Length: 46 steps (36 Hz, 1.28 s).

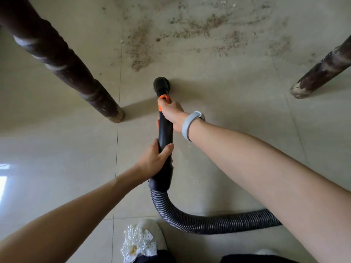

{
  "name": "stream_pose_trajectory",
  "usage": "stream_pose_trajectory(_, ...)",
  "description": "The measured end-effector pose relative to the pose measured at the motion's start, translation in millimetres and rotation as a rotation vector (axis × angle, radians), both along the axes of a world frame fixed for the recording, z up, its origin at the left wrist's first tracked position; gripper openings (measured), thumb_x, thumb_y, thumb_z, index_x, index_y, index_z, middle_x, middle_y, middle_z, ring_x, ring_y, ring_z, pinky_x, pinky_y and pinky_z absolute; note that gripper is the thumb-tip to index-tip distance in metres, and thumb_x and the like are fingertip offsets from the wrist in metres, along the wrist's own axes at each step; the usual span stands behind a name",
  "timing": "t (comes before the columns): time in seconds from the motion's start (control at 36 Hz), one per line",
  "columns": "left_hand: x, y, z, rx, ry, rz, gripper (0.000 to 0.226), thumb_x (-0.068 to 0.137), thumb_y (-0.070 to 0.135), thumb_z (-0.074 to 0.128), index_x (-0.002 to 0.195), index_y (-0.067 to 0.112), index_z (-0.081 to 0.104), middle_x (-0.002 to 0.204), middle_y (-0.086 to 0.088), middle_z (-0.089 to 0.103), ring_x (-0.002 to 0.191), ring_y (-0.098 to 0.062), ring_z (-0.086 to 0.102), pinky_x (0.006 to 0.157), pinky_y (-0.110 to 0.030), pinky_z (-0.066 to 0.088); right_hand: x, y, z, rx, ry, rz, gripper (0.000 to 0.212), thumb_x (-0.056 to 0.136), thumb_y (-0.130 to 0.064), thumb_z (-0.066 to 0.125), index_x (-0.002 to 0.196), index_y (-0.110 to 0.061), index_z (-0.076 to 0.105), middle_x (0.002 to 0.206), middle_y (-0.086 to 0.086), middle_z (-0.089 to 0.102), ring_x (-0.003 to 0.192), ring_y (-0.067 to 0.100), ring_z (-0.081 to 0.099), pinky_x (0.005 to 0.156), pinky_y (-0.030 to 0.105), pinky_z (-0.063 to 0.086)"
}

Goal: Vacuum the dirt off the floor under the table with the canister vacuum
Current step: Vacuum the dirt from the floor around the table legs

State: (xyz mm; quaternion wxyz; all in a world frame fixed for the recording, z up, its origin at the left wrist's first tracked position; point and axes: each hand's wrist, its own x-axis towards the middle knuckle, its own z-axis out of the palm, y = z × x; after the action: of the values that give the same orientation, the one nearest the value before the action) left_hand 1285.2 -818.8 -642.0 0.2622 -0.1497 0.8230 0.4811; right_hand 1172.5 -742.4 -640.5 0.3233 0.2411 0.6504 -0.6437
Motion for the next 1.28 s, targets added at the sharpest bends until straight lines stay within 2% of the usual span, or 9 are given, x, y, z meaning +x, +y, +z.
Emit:
stream_pose_trajectory(0.19, 11, 6, 1, -0.026, -0.053, -0.320, 0.032, 0.093, 0.034, 0.053, 0.097, 0.003, 0.045, 0.081, -0.009, 0.067, 0.071, -0.023, 0.064, 0.074, -0.036, 0.052, 32, 38, -1, 0.065, -0.101, -0.160, 0.032, 0.096, -0.037, 0.048, 0.079, -0.010, 0.041, 0.072, 0.008, 0.051, 0.067, 0.034, 0.064, 0.082, 0.048, 0.056)
stream_pose_trajectory(0.39, 32, 8, 1, 0.024, -0.130, -0.604, 0.024, 0.095, 0.030, 0.053, 0.102, 0.009, 0.045, 0.079, 0.001, 0.066, 0.065, -0.009, 0.063, 0.069, -0.025, 0.053, 81, 80, -5, 0.068, -0.241, -0.262, 0.032, 0.099, -0.039, 0.045, 0.080, -0.014, 0.039, 0.079, 0.006, 0.054, 0.058, 0.023, 0.062, 0.067, 0.037, 0.056)
stream_pose_trajectory(0.64, 18, 8, -8, 0.006, -0.047, -0.380, 0.029, 0.094, 0.043, 0.051, 0.089, 0.015, 0.047, 0.076, -0.008, 0.068, 0.069, -0.026, 0.067, 0.076, -0.044, 0.054, 50, 77, -3, -0.056, -0.175, -0.174, 0.025, 0.096, -0.037, 0.051, 0.085, -0.016, 0.042, 0.089, 0.007, 0.052, 0.090, 0.028, 0.062, 0.069, 0.036, 0.054)
stream_pose_trajectory(0.75, 13, 2, -4, 0.068, -0.064, -0.235, 0.029, 0.098, 0.037, 0.044, 0.084, 0.012, 0.045, 0.063, -0.007, 0.063, 0.058, -0.028, 0.065, 0.064, -0.037, 0.055, 25, 56, -4, -0.015, -0.130, -0.197, 0.023, 0.090, -0.031, 0.058, 0.084, -0.014, 0.043, 0.099, 0.010, 0.058, 0.104, 0.034, 0.063, 0.088, 0.047, 0.054)
stream_pose_trajectory(0.86, 19, -5, 6, 0.071, -0.107, -0.273, 0.032, 0.099, 0.037, 0.040, 0.082, 0.011, 0.045, 0.063, -0.008, 0.064, 0.054, -0.023, 0.064, 0.061, -0.032, 0.053, 26, 46, -2, 0.025, -0.133, -0.287, 0.021, 0.092, -0.027, 0.051, 0.079, -0.012, 0.042, 0.081, 0.010, 0.058, 0.074, 0.030, 0.066, 0.089, 0.046, 0.053)
stream_pose_trajectory(1.0, 26, -3, 12, 0.035, -0.194, -0.479, 0.034, 0.095, 0.046, 0.041, 0.088, 0.013, 0.049, 0.071, -0.006, 0.067, 0.060, -0.019, 0.065, 0.067, -0.031, 0.055, 55, 58, -7, -0.005, -0.230, -0.450, 0.020, 0.094, -0.028, 0.049, 0.097, -0.009, 0.046, 0.080, 0.007, 0.055, 0.052, 0.020, 0.057, 0.065, 0.032, 0.054)
stream_pose_trajectory(1.08, 26, 4, 15, -0.058, -0.197, -0.646, 0.031, 0.095, 0.050, 0.041, 0.086, 0.021, 0.048, 0.073, -0.001, 0.066, 0.061, -0.013, 0.063, 0.067, -0.024, 0.053, 71, 74, -6, -0.021, -0.283, -0.586, 0.019, 0.092, -0.027, 0.051, 0.089, -0.008, 0.047, 0.073, 0.007, 0.051, 0.047, 0.020, 0.052, 0.051, 0.026, 0.046)
stream_pose_trajectory(1.19, 15, 10, 21, -0.108, -0.217, -0.859, 0.028, 0.095, 0.052, 0.042, 0.084, 0.027, 0.046, 0.073, 0.004, 0.062, 0.063, -0.010, 0.059, 0.075, -0.030, 0.051, 91, 95, -4, -0.001, -0.333, -0.730, 0.022, 0.093, -0.027, 0.050, 0.093, -0.005, 0.048, 0.053, 0.008, 0.055, 0.050, 0.023, 0.053, 0.071, 0.036, 0.051)
stream_pose_trajectory(1.28, 3, 9, 25, -0.105, -0.264, -0.971, 0.035, 0.094, 0.055, 0.043, 0.099, 0.021, 0.052, 0.075, 0.004, 0.063, 0.064, -0.011, 0.060, 0.073, -0.030, 0.051, 105, 101, -3, -0.041, -0.342, -0.844, 0.027, 0.096, -0.030, 0.050, 0.106, -0.005, 0.048, 0.069, 0.009, 0.057, 0.057, 0.022, 0.058, 0.087, 0.039, 0.054)
